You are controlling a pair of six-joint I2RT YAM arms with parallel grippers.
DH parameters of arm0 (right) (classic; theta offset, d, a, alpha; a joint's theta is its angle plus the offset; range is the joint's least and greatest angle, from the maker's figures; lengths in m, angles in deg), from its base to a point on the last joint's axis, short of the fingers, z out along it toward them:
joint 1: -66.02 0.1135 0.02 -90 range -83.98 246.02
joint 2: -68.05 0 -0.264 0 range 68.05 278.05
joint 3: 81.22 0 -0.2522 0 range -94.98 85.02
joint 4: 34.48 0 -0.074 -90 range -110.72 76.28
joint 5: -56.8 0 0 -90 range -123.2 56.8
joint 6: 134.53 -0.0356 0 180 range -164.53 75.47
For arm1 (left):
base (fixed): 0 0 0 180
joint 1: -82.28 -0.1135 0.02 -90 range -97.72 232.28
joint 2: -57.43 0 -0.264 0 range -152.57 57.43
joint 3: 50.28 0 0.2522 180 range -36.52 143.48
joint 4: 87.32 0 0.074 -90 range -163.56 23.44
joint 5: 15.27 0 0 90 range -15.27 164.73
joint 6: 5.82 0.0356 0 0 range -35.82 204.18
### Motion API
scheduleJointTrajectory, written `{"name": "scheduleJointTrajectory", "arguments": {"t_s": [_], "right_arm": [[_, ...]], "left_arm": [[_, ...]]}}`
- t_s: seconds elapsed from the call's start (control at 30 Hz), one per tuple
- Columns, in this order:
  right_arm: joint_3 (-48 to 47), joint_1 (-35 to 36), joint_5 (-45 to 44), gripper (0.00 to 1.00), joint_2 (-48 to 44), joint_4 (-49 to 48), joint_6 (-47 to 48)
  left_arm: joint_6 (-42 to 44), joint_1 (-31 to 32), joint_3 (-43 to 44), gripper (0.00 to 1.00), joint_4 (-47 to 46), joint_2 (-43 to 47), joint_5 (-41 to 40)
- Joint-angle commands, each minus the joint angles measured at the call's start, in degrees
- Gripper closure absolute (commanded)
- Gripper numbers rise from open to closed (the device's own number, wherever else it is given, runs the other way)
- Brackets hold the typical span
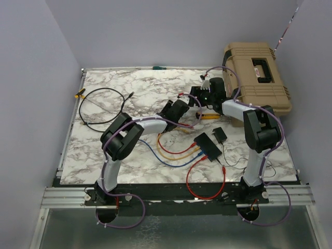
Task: Insert the plug into the switch port
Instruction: Pick up the connector from the center of the board.
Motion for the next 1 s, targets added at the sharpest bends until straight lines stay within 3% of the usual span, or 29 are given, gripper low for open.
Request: {"name": "scheduleJointTrajectory", "arguments": {"t_s": [0.0, 0.47, 0.97], "right_arm": [[0.3, -0.8, -0.4, 0.28, -0.1, -0.8, -0.8], [-0.3, -1.3, 1.0, 0.28, 1.0, -0.8, -1.6], [-0.5, -1.5, 2.6, 0.29, 1.2, -0.5, -1.4]], "left_arm": [[0.6, -0.2, 2.0, 0.56, 1.7, -2.2, -0.4], [-0.5, -3.2, 3.2, 0.66, 3.1, -4.8, 6.7], [-7.3, -11.1, 1.6, 0.92, 4.5, -5.3, 22.8]]}}
